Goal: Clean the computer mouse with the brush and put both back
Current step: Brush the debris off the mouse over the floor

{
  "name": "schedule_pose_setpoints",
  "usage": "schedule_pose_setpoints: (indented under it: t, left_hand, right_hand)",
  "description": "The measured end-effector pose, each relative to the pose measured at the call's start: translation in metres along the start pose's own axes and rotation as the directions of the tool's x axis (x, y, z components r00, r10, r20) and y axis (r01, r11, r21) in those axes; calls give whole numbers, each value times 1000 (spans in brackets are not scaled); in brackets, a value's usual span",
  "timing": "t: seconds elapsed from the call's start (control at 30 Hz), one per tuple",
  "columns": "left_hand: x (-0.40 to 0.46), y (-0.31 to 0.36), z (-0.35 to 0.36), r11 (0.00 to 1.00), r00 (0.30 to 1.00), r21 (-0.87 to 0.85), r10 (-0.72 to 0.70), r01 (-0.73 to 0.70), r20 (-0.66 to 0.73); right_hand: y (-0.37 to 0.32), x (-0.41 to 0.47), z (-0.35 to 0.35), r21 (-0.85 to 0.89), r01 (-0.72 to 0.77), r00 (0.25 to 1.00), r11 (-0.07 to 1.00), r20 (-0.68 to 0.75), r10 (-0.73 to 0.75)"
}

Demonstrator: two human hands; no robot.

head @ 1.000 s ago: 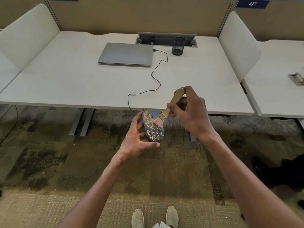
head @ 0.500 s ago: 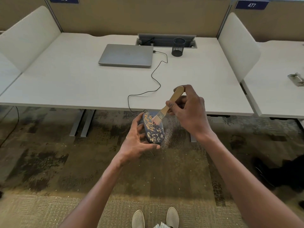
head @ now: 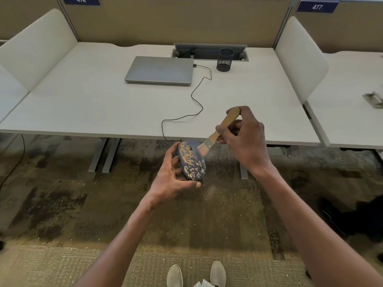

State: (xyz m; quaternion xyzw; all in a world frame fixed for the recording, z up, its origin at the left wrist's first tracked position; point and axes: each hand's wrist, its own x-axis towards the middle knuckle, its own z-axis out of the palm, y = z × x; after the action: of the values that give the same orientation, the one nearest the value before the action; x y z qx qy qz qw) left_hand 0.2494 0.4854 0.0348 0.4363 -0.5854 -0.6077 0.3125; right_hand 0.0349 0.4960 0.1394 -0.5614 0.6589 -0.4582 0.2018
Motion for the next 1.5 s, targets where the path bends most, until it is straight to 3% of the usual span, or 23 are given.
schedule_pose_setpoints:
  t: [0.2,0.5,0.67,0.87,1.17,1.5]
  left_hand:
    - [2,4,2,1000,1000,-27,-2,1,-18]
    - [0,0,0,999,999,-40,1,-2,-34]
    - [1,2,5,999,999,-47,3,-5,-39]
    - [0,5,8,998,999,-56,23,-25,-47]
    - [-1,-2,6,996,998,-75,42,-46,-53]
    - [6,2,6,996,995,-51,67,-71,-77]
  right_hand:
    - [-1,-9,5,61,-21,999,998,38,18]
    - [12,-18,-5,8,-43,998,999,-36,43]
    - [3,-24,-3,101,-13,1000,995,-5,13]
    - [5,-33,1,80,10,999,997,36,-12]
    - [16,-34,-7,109,-27,998,994,-46,32]
    - [15,-43,-6,167,16,999,986,43,-23]
